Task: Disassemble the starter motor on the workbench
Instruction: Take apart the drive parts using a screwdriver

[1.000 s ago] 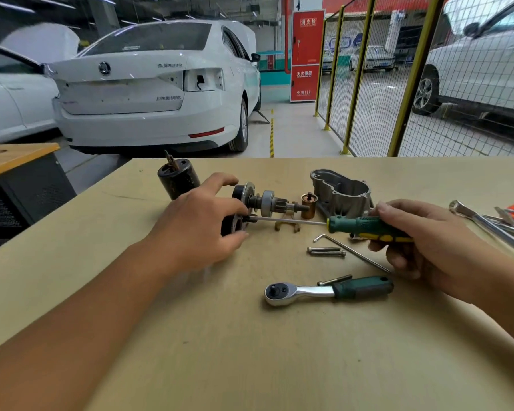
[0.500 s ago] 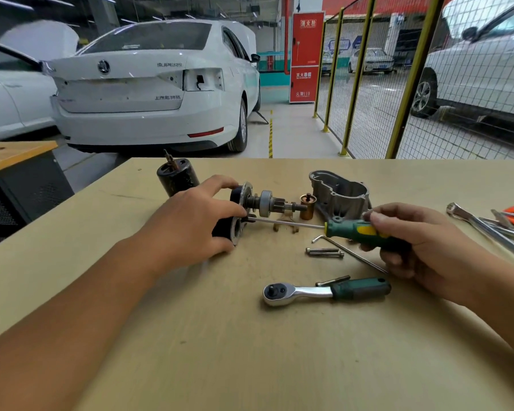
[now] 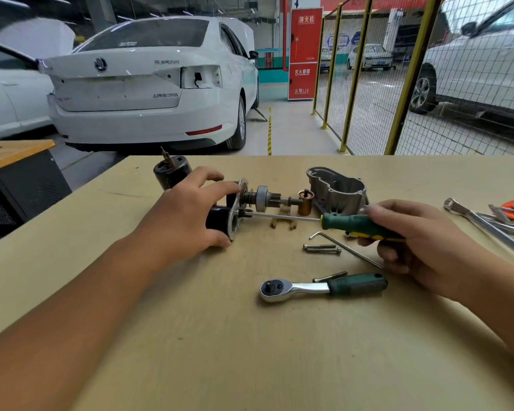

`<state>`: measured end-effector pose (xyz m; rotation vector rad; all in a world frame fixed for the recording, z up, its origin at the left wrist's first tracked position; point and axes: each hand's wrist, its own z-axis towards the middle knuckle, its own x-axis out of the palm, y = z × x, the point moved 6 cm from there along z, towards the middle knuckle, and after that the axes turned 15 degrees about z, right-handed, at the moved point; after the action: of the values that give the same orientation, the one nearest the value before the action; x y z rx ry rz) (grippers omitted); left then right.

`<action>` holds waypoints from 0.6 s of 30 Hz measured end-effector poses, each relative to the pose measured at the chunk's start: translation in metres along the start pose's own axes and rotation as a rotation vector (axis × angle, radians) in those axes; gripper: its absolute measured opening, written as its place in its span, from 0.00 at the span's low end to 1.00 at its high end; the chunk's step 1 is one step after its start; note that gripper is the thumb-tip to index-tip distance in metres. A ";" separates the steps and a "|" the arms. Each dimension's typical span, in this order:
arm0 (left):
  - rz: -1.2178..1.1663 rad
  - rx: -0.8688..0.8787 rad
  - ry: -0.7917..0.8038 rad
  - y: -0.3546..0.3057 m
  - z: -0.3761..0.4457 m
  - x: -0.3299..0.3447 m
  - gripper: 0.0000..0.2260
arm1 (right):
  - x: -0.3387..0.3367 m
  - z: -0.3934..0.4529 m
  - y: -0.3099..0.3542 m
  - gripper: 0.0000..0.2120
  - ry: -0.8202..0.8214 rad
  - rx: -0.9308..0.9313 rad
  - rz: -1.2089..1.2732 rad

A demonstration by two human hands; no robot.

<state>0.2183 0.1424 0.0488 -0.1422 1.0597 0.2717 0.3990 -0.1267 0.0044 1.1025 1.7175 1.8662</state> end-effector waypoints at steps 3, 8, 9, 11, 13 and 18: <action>-0.005 0.020 -0.004 0.001 0.000 0.003 0.38 | -0.001 0.001 -0.001 0.18 0.006 -0.037 0.085; -0.045 0.056 -0.026 0.007 -0.001 0.005 0.33 | 0.007 -0.002 -0.002 0.14 0.045 0.027 0.062; -0.062 0.053 -0.034 0.007 -0.002 0.005 0.33 | 0.006 -0.002 -0.002 0.16 0.019 0.042 0.017; -0.085 0.032 -0.069 0.008 -0.003 0.003 0.31 | 0.003 -0.001 -0.001 0.16 -0.001 0.029 -0.013; -0.118 0.002 -0.110 0.011 -0.003 0.003 0.27 | 0.004 -0.001 0.000 0.15 0.030 -0.014 0.026; -0.141 -0.051 -0.129 0.015 -0.003 0.006 0.21 | 0.008 -0.003 0.000 0.17 0.032 -0.036 0.045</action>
<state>0.2141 0.1567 0.0424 -0.2413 0.9103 0.1784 0.3916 -0.1227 0.0067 1.1120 1.6826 1.9445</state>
